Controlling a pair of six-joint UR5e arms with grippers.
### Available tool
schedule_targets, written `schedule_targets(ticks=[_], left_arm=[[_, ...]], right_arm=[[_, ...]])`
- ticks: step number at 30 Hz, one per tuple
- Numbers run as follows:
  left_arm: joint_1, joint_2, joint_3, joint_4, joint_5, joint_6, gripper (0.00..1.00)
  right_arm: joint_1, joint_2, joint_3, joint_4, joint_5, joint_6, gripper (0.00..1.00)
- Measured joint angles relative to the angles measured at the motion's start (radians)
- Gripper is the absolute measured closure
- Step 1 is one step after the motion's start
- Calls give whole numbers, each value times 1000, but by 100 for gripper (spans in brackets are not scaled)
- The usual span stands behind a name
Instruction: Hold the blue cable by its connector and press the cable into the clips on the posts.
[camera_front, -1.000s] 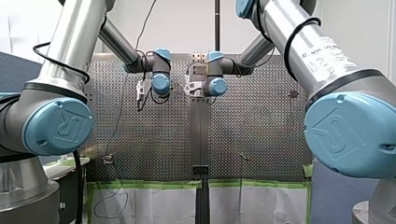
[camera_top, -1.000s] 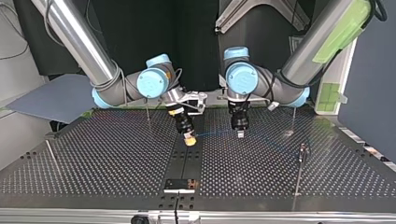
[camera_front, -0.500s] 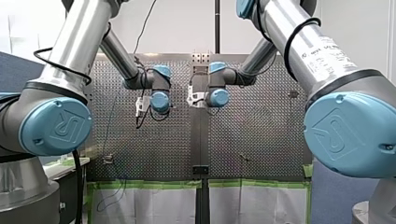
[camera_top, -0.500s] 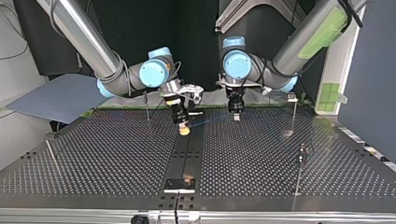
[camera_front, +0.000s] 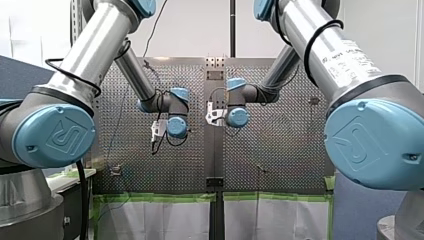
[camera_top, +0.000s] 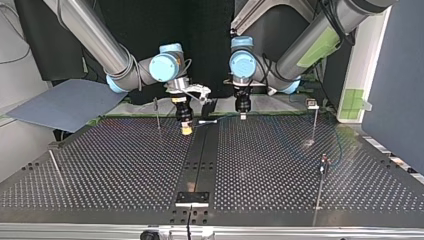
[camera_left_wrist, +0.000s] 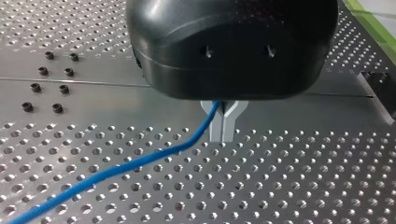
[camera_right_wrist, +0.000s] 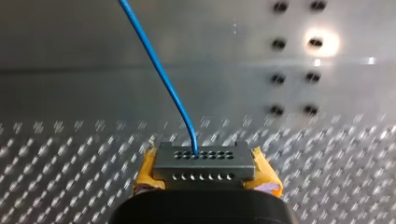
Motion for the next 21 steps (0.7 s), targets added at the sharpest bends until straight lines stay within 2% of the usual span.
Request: schedule_targets(ticks=[5, 12, 18, 21], left_arm=[[-8, -6, -21, 30, -3, -4, 98], [-25, -12, -36, 51, 0, -5, 98], [-40, -60, -37, 79, 1, 1, 98], [-46, -89, -37, 106, 1, -2, 98]], right_arm=[[-5, 10, 46, -46, 45, -2, 100], [-10, 63, 108, -108, 82, 0, 100], [-16, 128, 174, -174, 108, 43, 100], [-26, 162, 208, -208, 117, 48, 100]])
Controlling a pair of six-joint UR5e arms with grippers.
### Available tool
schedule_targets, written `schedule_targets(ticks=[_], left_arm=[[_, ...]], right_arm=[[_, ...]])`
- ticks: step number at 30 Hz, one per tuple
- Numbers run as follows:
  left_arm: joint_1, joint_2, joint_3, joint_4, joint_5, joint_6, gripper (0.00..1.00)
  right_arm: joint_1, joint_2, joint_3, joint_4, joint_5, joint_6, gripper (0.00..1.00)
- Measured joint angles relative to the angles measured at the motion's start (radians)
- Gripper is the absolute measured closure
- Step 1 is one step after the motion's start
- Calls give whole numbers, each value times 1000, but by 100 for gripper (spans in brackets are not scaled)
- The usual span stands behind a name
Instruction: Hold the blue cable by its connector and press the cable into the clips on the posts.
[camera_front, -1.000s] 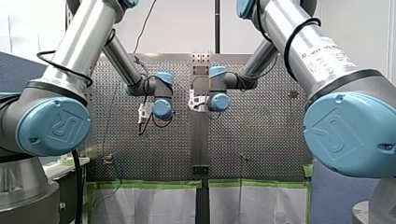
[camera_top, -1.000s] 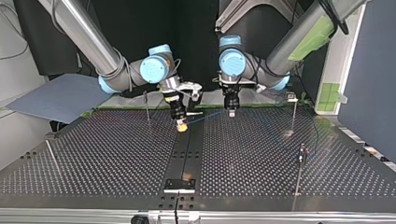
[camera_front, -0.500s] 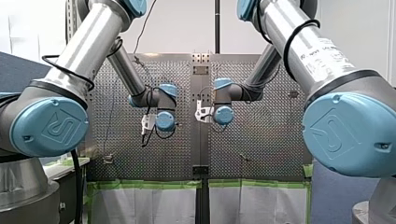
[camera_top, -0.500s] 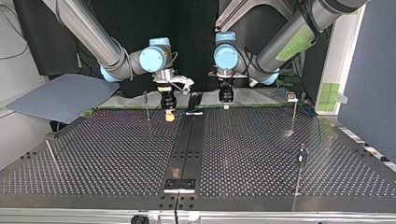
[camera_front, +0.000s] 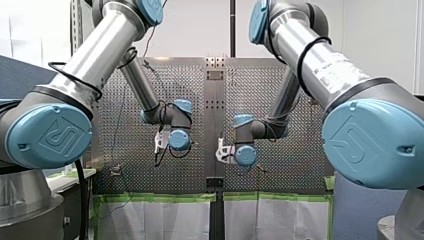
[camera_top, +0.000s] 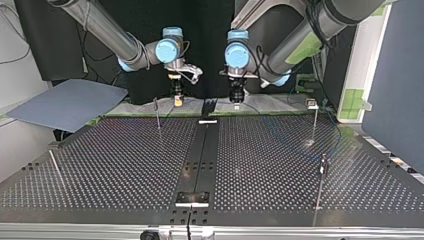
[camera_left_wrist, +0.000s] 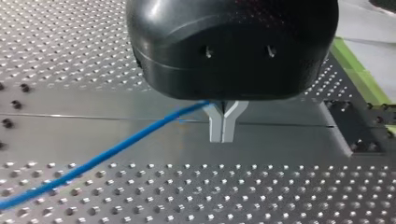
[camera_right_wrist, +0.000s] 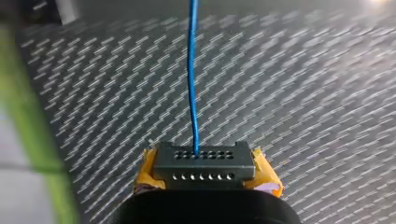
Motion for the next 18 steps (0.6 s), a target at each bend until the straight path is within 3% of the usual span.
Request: schedule_targets(ticks=[11, 18], left_arm=[[-19, -89, 17, 54, 1, 2, 98], [-48, -153, 72, 51, 0, 2, 98]], right_arm=[[-52, 104, 104, -104, 16, -10, 100], [-119, 175, 175, -175, -17, -30, 100]])
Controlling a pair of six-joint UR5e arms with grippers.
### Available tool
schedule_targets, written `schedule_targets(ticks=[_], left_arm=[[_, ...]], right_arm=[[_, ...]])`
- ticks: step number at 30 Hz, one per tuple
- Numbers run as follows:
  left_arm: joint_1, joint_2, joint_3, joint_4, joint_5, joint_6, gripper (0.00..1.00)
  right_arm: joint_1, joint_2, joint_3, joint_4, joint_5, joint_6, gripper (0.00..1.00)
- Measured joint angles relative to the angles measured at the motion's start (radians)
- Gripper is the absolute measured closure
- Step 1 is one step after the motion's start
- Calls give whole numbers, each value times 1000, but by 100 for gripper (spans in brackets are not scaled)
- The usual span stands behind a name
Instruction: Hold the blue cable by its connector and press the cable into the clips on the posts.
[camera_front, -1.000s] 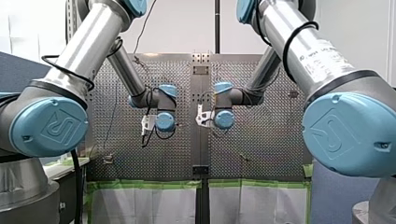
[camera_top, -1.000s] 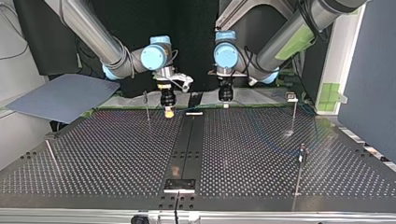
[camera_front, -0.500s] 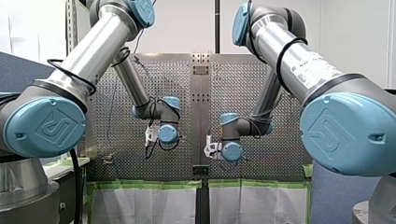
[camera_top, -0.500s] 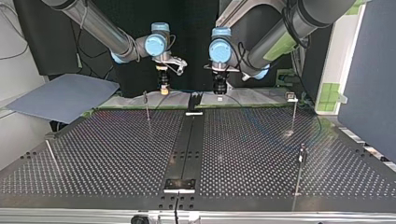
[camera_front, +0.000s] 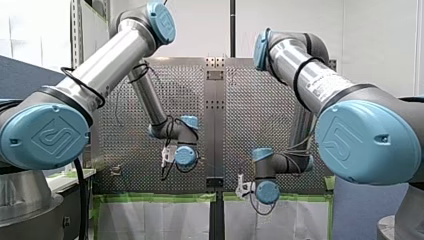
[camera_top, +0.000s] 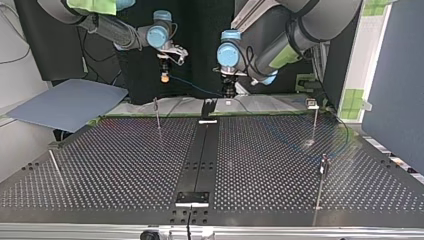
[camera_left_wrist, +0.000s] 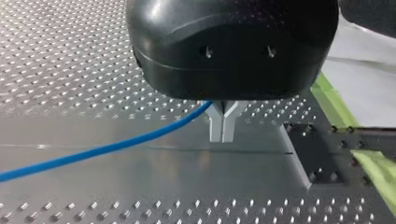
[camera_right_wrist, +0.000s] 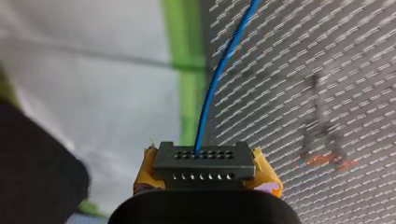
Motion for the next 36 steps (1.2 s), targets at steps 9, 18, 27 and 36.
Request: schedule_targets(ticks=[9, 18, 27, 36], left_arm=[[-82, -91, 61, 7, -43, -9, 98], [-143, -164, 137, -51, -56, -20, 98], [-203, -244, 222, -84, -92, -24, 98], [-238, -257, 291, -89, -120, -28, 98]], right_arm=[[-85, 85, 85, -85, -49, -19, 100], [-174, 112, 174, -174, -137, -32, 100], [-258, 106, 196, -258, -220, 12, 100], [-341, 81, 195, -341, -303, -10, 100]])
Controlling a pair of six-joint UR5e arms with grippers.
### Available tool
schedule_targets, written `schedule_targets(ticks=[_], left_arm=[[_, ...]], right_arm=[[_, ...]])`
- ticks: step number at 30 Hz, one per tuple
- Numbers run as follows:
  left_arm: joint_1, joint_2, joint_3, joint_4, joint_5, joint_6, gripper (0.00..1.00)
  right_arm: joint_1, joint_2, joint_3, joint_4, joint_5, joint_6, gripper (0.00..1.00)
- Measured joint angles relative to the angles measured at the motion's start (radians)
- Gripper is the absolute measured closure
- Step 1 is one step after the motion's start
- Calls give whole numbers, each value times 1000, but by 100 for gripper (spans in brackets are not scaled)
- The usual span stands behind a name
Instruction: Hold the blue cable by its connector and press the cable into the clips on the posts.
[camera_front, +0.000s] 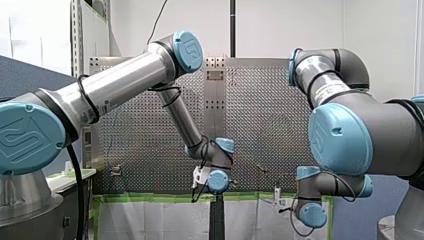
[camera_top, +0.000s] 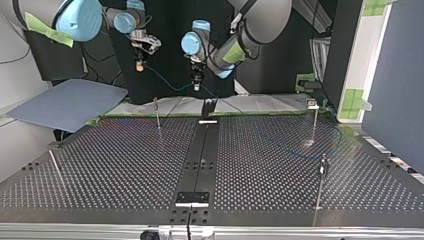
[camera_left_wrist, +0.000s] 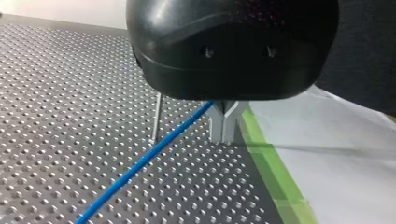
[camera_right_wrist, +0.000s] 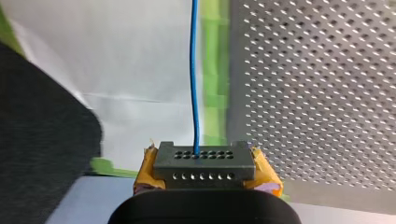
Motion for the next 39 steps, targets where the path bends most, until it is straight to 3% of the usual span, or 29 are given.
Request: schedule_targets(ticks=[7, 13, 16, 22, 26, 32, 36, 39], left_arm=[[-10, -27, 40, -19, -9, -14, 98], [-23, -69, 76, -32, -18, -52, 98], [-27, -73, 86, -31, -19, -71, 98], [-25, -74, 97, -31, -18, -87, 98], [-22, -79, 117, -31, -6, -90, 98], [-22, -118, 166, -64, 16, -91, 98], [-18, -134, 202, -70, 18, -96, 98], [-15, -136, 232, -73, 18, -100, 98]], right_arm=[[-72, -20, -4, -65, -71, -36, 100], [-127, -27, -45, -36, -132, -92, 100], [-122, -28, -74, -6, -164, -123, 100], [-68, -28, -129, 58, -195, -188, 100], [-52, -33, -137, 100, -226, -230, 100], [-68, -71, -113, 158, -278, -285, 100], [-93, -108, -85, 192, -292, -288, 100], [-117, -138, -60, 190, -313, -276, 100]])
